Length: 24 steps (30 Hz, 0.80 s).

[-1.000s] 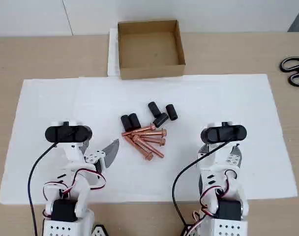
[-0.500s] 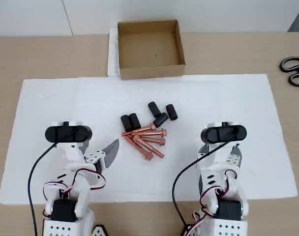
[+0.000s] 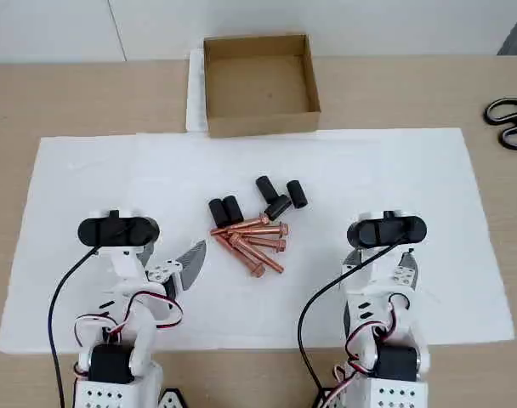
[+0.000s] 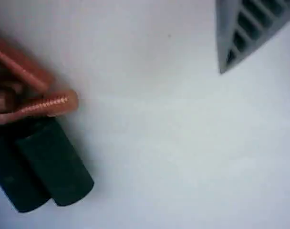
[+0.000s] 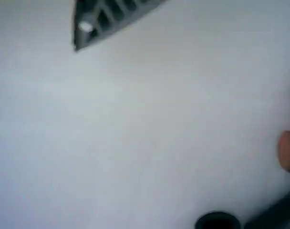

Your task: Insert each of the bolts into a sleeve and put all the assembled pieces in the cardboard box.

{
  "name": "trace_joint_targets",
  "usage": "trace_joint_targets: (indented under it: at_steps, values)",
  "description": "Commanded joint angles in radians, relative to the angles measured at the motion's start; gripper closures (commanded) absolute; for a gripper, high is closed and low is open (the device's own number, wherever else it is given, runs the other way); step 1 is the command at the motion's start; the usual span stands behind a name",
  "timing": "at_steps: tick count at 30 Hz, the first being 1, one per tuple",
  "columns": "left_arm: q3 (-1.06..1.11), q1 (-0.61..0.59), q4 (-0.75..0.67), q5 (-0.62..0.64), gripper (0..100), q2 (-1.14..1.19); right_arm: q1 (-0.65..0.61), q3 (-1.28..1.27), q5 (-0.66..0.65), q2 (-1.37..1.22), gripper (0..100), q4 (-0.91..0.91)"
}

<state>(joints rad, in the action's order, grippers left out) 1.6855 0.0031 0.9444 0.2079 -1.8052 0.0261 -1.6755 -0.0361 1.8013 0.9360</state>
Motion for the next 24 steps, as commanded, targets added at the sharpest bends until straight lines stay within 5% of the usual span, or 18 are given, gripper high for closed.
trace_joint_targets:
  at_steps: [1, 8, 14, 24]
  values:
    - [-0.012, 0.005, -0.021, 0.006, 69, -0.014, 0.008, -0.006, -0.005, 0.013, 70.1, 0.001]
    - [-0.005, 0.074, -0.092, 0.025, 69, -0.011, 0.036, 0.041, -0.028, 0.012, 70.1, 0.025]
    - [-0.117, -0.057, -0.014, 0.023, 69, -0.006, 0.087, 0.281, -0.153, 0.010, 70.1, 0.079]
    - [-0.337, -0.206, 0.135, -0.083, 69, 0.034, 0.090, 0.591, -0.158, -0.191, 70.1, 0.122]
